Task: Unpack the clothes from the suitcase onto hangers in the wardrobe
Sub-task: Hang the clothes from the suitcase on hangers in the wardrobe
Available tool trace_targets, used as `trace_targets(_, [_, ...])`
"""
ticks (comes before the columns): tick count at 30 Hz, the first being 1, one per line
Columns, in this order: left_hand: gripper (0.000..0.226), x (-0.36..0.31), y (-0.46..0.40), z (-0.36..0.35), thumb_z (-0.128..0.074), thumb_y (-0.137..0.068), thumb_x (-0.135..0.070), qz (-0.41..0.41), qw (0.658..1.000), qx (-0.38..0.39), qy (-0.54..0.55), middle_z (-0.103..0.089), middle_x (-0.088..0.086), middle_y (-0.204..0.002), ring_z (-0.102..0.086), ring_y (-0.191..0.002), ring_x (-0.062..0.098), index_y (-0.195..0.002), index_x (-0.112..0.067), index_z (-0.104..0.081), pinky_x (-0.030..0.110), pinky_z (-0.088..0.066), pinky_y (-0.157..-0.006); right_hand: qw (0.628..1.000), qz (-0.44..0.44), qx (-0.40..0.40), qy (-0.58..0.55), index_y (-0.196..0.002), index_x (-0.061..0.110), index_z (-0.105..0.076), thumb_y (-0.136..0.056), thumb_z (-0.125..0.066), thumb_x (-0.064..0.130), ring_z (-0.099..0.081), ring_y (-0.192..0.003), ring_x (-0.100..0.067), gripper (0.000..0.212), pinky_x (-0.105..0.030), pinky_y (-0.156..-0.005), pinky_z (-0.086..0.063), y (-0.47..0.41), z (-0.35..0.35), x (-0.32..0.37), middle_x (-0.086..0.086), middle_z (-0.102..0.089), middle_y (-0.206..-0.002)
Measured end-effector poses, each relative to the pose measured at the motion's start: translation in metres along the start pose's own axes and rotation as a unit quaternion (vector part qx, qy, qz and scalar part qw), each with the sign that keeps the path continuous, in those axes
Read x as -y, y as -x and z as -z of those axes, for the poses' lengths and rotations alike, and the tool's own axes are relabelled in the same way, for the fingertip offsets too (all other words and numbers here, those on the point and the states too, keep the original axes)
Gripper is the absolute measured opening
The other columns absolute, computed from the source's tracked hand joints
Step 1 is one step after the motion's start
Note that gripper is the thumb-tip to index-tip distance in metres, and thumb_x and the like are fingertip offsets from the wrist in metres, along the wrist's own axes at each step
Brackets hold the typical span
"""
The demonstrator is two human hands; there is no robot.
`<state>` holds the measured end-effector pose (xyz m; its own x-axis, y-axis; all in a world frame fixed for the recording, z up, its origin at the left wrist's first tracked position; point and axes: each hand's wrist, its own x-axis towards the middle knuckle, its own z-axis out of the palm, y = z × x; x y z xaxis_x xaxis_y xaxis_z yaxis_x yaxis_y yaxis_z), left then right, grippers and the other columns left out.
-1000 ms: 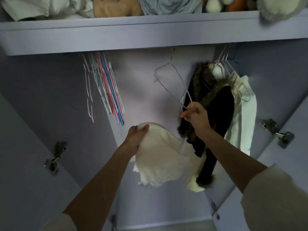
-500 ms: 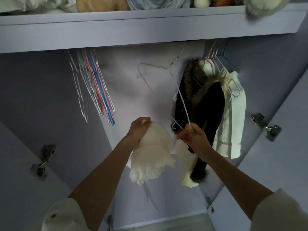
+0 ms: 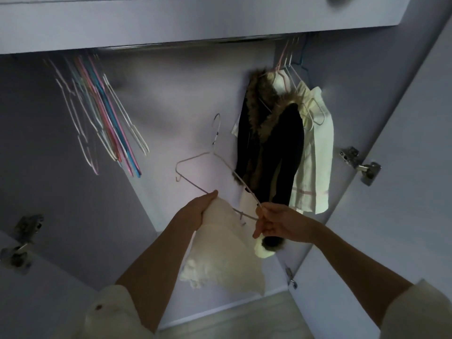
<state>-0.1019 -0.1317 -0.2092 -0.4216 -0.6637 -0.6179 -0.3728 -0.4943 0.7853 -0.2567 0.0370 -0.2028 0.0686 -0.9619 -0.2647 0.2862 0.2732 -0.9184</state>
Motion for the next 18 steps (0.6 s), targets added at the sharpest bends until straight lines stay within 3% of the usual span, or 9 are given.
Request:
trace_targets(4, [0.048, 0.004, 0.0, -0.008, -0.059, -0.09, -0.033, -0.009, 1.0, -0.011, 0.005, -0.054, 0.013, -0.127, -0.049, -0.12, 0.028, -0.126, -0.003, -0.054, 0.033, -0.039, -0.1, 0.999, -0.027, -0.008, 0.019, -0.08, 0.01, -0.046, -0.08, -0.064, 0.038, -0.07, -0.077, -0.019, 0.034, -0.022, -0.066, -0.05, 0.005, -0.004, 0.005, -0.002, -0.07, -0.072])
trace_targets(6, [0.042, 0.005, -0.003, -0.01, -0.054, -0.093, -0.027, -0.045, 0.998, -0.036, -0.015, -0.054, 0.012, -0.123, -0.051, -0.114, 0.027, -0.127, -0.003, -0.053, 0.032, -0.04, -0.098, 0.994, -0.056, 0.0, 0.088, -0.084, 0.009, -0.053, -0.082, -0.062, 0.036, -0.07, -0.078, -0.018, 0.028, -0.024, -0.069, -0.051, 0.006, -0.003, 0.01, -0.003, -0.072, -0.082])
trace_targets(8, [0.03, 0.005, -0.001, -0.01, -0.052, -0.093, -0.021, -0.083, 0.994, -0.062, -0.041, -0.055, 0.01, -0.11, -0.051, -0.098, 0.023, -0.116, -0.004, -0.06, 0.028, -0.04, -0.087, 0.977, -0.097, -0.015, 0.187, -0.087, 0.013, -0.063, -0.08, -0.064, 0.036, -0.068, -0.081, -0.018, 0.024, -0.028, -0.078, -0.05, 0.006, -0.001, 0.013, -0.003, -0.071, -0.093])
trace_targets(10, [0.019, 0.006, 0.001, -0.009, -0.05, -0.093, -0.017, -0.114, 0.988, -0.083, -0.068, -0.056, 0.012, -0.1, -0.051, -0.086, 0.021, -0.101, -0.006, -0.063, 0.026, -0.039, -0.079, 0.953, -0.133, -0.044, 0.27, -0.084, 0.016, -0.066, -0.08, -0.061, 0.041, -0.063, -0.085, -0.016, 0.026, -0.032, -0.087, -0.047, 0.001, -0.004, 0.014, 0.001, -0.068, -0.094])
trace_targets(12, [0.022, 0.007, 0.006, -0.009, -0.048, -0.093, -0.016, -0.144, 0.978, -0.108, -0.104, -0.058, 0.015, -0.1, -0.052, -0.085, 0.023, -0.101, -0.002, -0.063, 0.026, -0.039, -0.078, 0.94, -0.129, -0.078, 0.305, -0.085, 0.017, -0.065, -0.089, -0.055, 0.036, -0.059, -0.087, -0.014, 0.022, -0.031, -0.086, -0.045, -0.008, -0.015, 0.016, 0.004, -0.065, -0.092])
trace_targets(15, [0.028, 0.006, 0.015, -0.004, -0.045, -0.095, -0.017, -0.181, 0.961, -0.113, -0.173, -0.059, 0.016, -0.109, -0.054, -0.097, 0.027, -0.108, 0.002, -0.061, 0.03, -0.041, -0.085, 0.964, -0.052, -0.155, 0.209, -0.094, 0.013, -0.061, -0.091, -0.053, 0.032, -0.062, -0.077, -0.013, 0.02, -0.023, -0.071, -0.046, -0.026, -0.032, 0.022, 0.002, -0.066, -0.087])
trace_targets(18, [0.018, 0.007, 0.025, 0.01, -0.047, -0.095, -0.017, -0.226, 0.949, -0.061, -0.212, -0.06, 0.01, -0.096, -0.053, -0.087, 0.019, -0.094, -0.006, -0.062, 0.024, -0.041, -0.071, 0.973, 0.037, -0.222, 0.041, -0.089, 0.016, -0.057, -0.092, -0.054, 0.027, -0.063, -0.057, -0.01, 0.012, -0.022, -0.059, -0.046, -0.042, -0.042, 0.032, 0.001, -0.067, -0.071])
